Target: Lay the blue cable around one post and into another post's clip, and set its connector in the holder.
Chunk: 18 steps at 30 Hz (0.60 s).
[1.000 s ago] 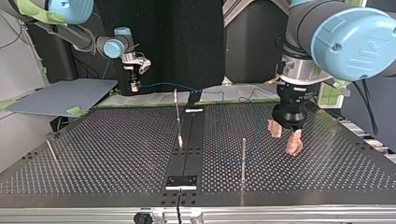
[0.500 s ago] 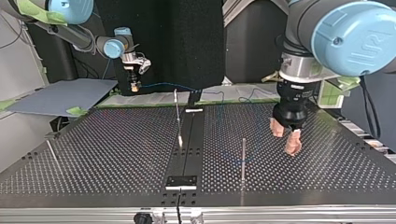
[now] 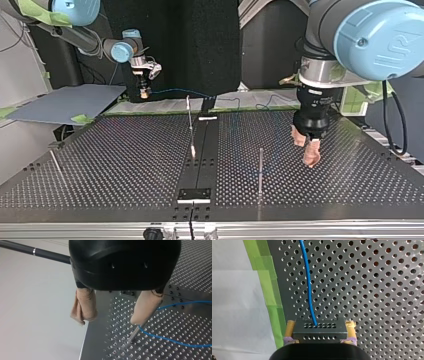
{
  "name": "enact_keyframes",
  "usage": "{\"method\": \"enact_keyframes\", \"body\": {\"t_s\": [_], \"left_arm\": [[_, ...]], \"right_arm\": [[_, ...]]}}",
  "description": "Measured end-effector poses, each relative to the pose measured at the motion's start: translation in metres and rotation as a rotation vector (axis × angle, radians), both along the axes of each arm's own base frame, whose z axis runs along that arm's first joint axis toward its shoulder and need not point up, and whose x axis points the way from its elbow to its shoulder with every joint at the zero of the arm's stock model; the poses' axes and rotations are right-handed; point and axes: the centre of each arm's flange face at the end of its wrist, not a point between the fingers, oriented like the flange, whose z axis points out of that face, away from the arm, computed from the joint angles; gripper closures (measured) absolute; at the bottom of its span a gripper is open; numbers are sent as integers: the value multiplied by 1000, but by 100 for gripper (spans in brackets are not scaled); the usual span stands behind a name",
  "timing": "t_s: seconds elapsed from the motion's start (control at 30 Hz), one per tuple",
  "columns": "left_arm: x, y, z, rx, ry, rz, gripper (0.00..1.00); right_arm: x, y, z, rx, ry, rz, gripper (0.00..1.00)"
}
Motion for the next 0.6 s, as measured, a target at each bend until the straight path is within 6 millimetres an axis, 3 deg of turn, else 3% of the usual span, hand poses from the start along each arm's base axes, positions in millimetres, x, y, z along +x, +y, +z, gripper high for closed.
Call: {"method": "enact_keyframes", "body": {"t_s": [0.6], "left_arm": [[-3,0,3,168,-8,-33,0]], "right_arm": [[0,0,0,0,0,0,100]]}}
